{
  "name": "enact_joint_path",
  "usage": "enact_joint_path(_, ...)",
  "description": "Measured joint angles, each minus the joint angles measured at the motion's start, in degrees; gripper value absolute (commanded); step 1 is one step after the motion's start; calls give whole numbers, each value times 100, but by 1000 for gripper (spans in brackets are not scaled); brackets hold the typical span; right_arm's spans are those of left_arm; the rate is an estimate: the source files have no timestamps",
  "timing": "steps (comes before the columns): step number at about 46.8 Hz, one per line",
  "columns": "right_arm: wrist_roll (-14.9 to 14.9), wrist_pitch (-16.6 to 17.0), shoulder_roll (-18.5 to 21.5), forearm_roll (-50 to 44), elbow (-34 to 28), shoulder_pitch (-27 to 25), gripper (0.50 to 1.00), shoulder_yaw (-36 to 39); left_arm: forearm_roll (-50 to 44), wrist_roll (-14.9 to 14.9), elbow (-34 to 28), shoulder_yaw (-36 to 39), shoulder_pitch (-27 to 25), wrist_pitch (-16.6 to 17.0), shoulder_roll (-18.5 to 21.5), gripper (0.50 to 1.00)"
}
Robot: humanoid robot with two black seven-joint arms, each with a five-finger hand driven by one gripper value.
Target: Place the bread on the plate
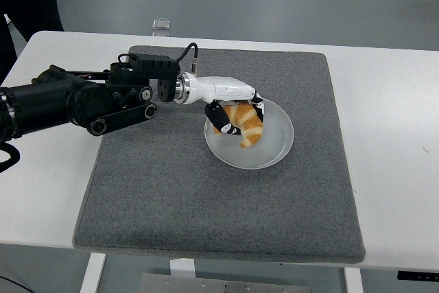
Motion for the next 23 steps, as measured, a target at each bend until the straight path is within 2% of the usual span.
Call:
enact_joint_path(8,0,0,0,0,0,0,954,0,-6,0,56,3,5,0,0,500)
enact_joint_path(18,0,0,0,0,0,0,952,0,-23,0,120,-19,15,7,-6,649)
enact_joint_path(21,0,0,0,0,0,0,952,0,-26,0,127,-19,19,8,-36,709)
enact_joint_path(23,0,0,0,0,1,0,954,0,-27,0,128,-20,34,8,-50,728)
